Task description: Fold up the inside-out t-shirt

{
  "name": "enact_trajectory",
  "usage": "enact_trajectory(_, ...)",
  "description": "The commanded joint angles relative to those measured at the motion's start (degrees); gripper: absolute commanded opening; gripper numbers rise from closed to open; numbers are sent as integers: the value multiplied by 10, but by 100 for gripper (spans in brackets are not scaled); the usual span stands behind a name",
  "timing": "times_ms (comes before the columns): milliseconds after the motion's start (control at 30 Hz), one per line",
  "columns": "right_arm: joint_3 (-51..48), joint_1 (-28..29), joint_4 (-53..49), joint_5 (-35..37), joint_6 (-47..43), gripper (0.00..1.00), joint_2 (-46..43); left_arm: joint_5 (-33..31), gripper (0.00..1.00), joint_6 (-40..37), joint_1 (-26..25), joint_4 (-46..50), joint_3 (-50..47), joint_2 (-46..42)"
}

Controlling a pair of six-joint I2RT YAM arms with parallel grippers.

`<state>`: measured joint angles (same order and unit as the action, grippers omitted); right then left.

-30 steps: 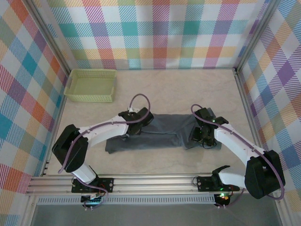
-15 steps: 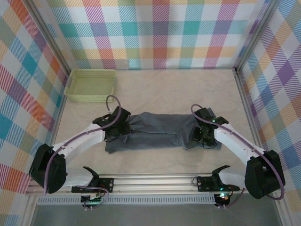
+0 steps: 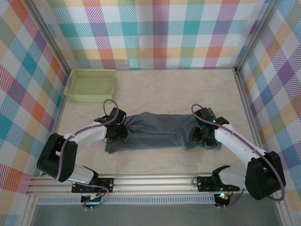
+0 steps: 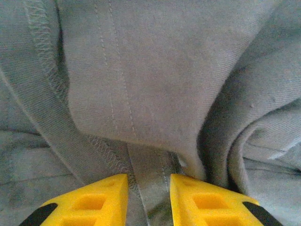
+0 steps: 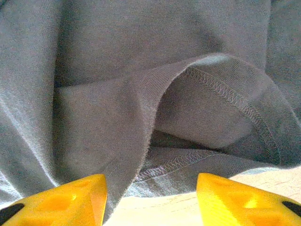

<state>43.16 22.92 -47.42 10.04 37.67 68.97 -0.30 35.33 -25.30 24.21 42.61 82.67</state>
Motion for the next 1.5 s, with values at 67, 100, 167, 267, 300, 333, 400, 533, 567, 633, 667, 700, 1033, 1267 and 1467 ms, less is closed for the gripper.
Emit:
enact_trajectory(67, 2, 3, -2, 6, -3, 54, 7, -1, 36, -19, 7, -3, 47, 41)
enact_trajectory(100, 3, 3, -2, 6, -3, 54, 7, -5, 36, -20, 7, 0, 52, 47)
enact_trajectory(167, 3, 3, -3, 6, -4, 54, 7, -6, 37, -21, 7, -4, 54, 52)
enact_trajectory(267, 3, 2, -4, 7, -5, 54, 6, -18, 34, -20, 7, 1, 59, 55)
enact_trajectory(300, 3, 3, -5, 8, -6, 54, 7, -24, 33, -22, 7, 4, 60, 55)
enact_trajectory(333, 2, 3, -4, 8, -6, 54, 7, -28, 32, -22, 7, 6, 61, 55)
enact_trajectory(400, 3, 3, -5, 8, -6, 54, 8, -36, 29, -24, 7, 14, 64, 54)
enact_trajectory(533, 3, 3, -5, 7, -5, 54, 6, -45, 19, -26, 7, 20, 63, 51)
enact_trajectory(567, 3, 3, -5, 7, -5, 54, 7, -47, 16, -26, 7, 22, 63, 49)
enact_trajectory(633, 3, 3, -7, 7, -5, 54, 6, -51, 12, -26, 6, 26, 61, 44)
enact_trajectory(667, 2, 3, -8, 8, -5, 54, 5, -54, 10, -27, 6, 28, 61, 38)
enact_trajectory(700, 3, 3, -10, 9, -5, 54, 4, -58, 6, -29, 5, 33, 62, 32)
enact_trajectory(1033, 9, 21, -34, -11, 7, 54, -29, -113, 0, -50, 0, 96, 79, -55)
enact_trajectory(1267, 14, 119, -28, -29, 62, 54, -29, -126, 0, -51, 4, 106, 80, -68)
enact_trajectory(1467, -6, 148, 13, -45, 88, 54, 5, -114, 0, -50, 7, 101, 72, -63)
